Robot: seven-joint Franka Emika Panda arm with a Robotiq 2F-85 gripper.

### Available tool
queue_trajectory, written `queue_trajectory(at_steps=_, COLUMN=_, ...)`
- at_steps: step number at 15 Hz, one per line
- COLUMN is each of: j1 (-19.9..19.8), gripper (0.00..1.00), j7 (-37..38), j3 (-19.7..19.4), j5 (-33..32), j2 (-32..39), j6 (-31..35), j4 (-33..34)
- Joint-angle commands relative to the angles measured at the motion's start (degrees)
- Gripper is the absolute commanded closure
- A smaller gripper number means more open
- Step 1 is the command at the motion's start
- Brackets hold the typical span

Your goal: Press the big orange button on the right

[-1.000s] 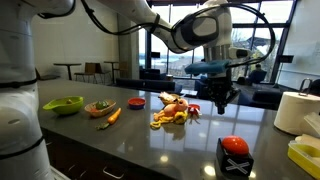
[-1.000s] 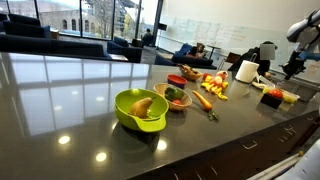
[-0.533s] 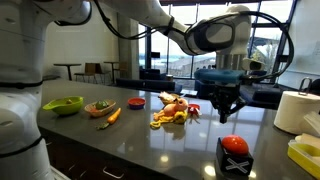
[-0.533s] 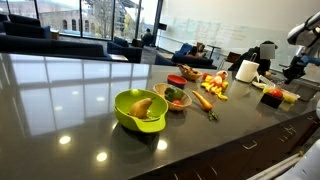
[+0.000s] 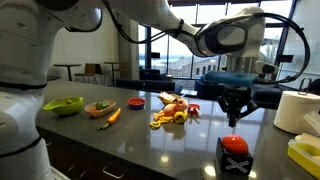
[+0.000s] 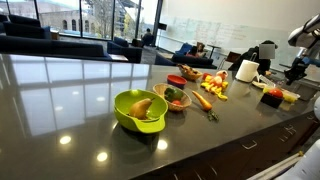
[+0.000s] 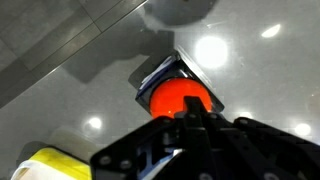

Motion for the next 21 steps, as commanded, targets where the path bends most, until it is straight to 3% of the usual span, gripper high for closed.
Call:
queue_trajectory(at_steps=1, j1=-2.1, gripper=1.00, j7=0.2, j3=1.6, j5=-1.1, j2=1.8, j6=1.9, j4=3.0)
queue_trajectory(at_steps=7, j1=-3.4, gripper=1.00, j7=0.5, j3=3.2, j5=-0.2, j2=1.6, j6=3.3, j4=2.9)
queue_trajectory(at_steps=13, j1=-2.9, gripper=1.00, j7=-0.3, j3=3.6, j5=-0.5, j2=-4.7, j6=6.1, j4=-3.2)
queue_trajectory(at_steps=14, j1=-3.3, gripper=0.99, j7=0.4, j3=3.6, j5=-0.4, j2=-0.1, j6=4.4, j4=1.4)
queue_trajectory(at_steps=21, j1=-2.9, gripper=0.99, j7=0.3, j3=3.4, j5=-0.2, j2=-2.8, j6=4.9, j4=-1.0)
